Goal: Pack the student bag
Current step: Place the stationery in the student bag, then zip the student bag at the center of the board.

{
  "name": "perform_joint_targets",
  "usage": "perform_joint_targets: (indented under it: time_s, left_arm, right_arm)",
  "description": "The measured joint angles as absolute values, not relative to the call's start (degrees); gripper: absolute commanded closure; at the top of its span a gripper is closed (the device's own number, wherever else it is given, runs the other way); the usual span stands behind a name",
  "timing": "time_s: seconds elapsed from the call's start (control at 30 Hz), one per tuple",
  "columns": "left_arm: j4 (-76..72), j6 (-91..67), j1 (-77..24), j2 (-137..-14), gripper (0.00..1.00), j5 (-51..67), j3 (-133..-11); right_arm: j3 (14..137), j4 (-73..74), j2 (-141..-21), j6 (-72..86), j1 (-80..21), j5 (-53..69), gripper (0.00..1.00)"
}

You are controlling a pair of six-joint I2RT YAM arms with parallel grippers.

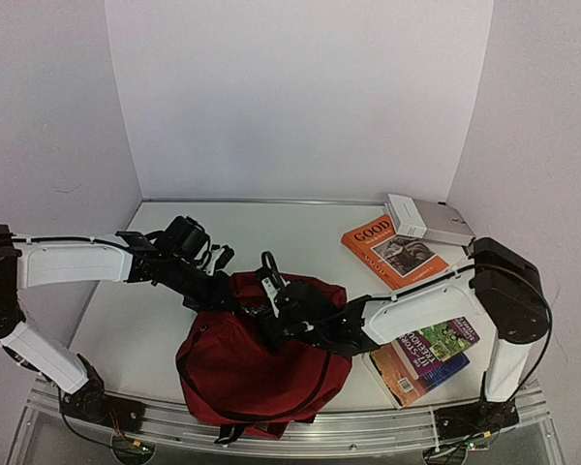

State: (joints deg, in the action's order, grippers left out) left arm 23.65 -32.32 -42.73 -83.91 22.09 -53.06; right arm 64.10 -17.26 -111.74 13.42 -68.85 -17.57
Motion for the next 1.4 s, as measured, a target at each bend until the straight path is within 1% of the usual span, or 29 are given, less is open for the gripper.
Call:
perform_joint_targets:
  time_s: [0.07,0.2,0.27,0.3,0.37,0.47,0.57,0.6,0.73,0.83,0.87,0.9,0.97,1.03,1.17,1.23,1.33,1.4]
  left_arm:
    - [23.0,-33.5,-41.9,-83.7,0.74,22.6,-51.8]
    - [23.3,-36.1,-40.9,-82.1,0.57,23.0,-49.4]
    - [23.6,-37.3,-40.5,-80.8,0.45,23.0,-48.7]
    - [23.8,-37.7,-40.4,-79.6,0.42,22.8,-48.4]
    - [24.0,-39.4,-40.1,-76.7,0.40,22.4,-47.8]
    - [23.9,-41.5,-39.5,-72.5,0.34,21.4,-47.0]
    - [23.2,-43.9,-39.0,-69.7,0.30,20.5,-45.3]
    - [22.8,-44.7,-38.8,-69.2,0.29,20.4,-44.5]
    - [20.6,-48.1,-38.5,-68.8,0.26,21.0,-40.2]
    - [18.7,-50.3,-38.5,-68.8,0.25,21.7,-37.2]
    - [17.6,-51.2,-38.4,-68.8,0.26,22.2,-36.1]
    - [16.5,-52.0,-38.4,-68.8,0.26,22.6,-35.1]
    - [13.8,-53.7,-38.3,-68.8,0.26,23.5,-33.5]
    - [11.3,-55.1,-38.2,-69.3,0.28,24.3,-32.7]
    - [6.1,-57.2,-38.0,-71.7,0.34,25.5,-32.5]
    - [5.6,-57.3,-38.0,-72.0,0.36,25.6,-32.5]
    - [4.1,-57.4,-37.9,-73.5,0.37,25.9,-32.5]
    - [3.9,-57.5,-37.8,-74.7,0.39,25.9,-32.5]
  right_arm:
    - [61.5,-16.5,-108.2,13.5,-68.7,-14.8,0.46]
    - [57.7,-14.8,-98.7,14.3,-68.3,-9.7,0.38]
    - [56.8,-14.9,-94.4,15.2,-68.0,-7.1,0.37]
    - [56.4,-14.8,-92.5,15.7,-68.0,-6.0,0.37]
    - [55.7,-14.5,-89.7,17.2,-67.8,-4.6,0.37]
    - [55.6,-13.6,-87.9,20.1,-67.8,-4.3,0.28]
    - [56.2,-11.2,-88.4,22.7,-67.8,-5.7,0.24]
    - [56.9,-10.0,-89.0,23.4,-67.9,-6.5,0.23]
    - [63.5,-6.1,-94.8,25.0,-67.9,-9.9,0.14]
    - [67.7,-4.3,-99.7,24.9,-67.8,-11.5,0.14]
    - [68.7,-3.7,-101.1,24.5,-67.8,-11.9,0.15]
    - [69.7,-3.1,-102.7,23.9,-67.8,-12.4,0.19]
    - [71.0,-2.4,-105.0,22.5,-67.8,-12.8,0.31]
    - [71.6,-1.7,-106.7,21.2,-67.8,-12.7,0.39]
    - [71.6,-0.4,-107.5,17.7,-67.8,-12.0,0.64]
    - [71.6,-0.3,-107.5,16.3,-67.8,-11.7,0.82]
    - [71.6,-0.1,-107.5,14.9,-67.8,-11.4,0.99]
    - [71.2,-0.3,-107.5,14.1,-67.8,-10.5,1.00]
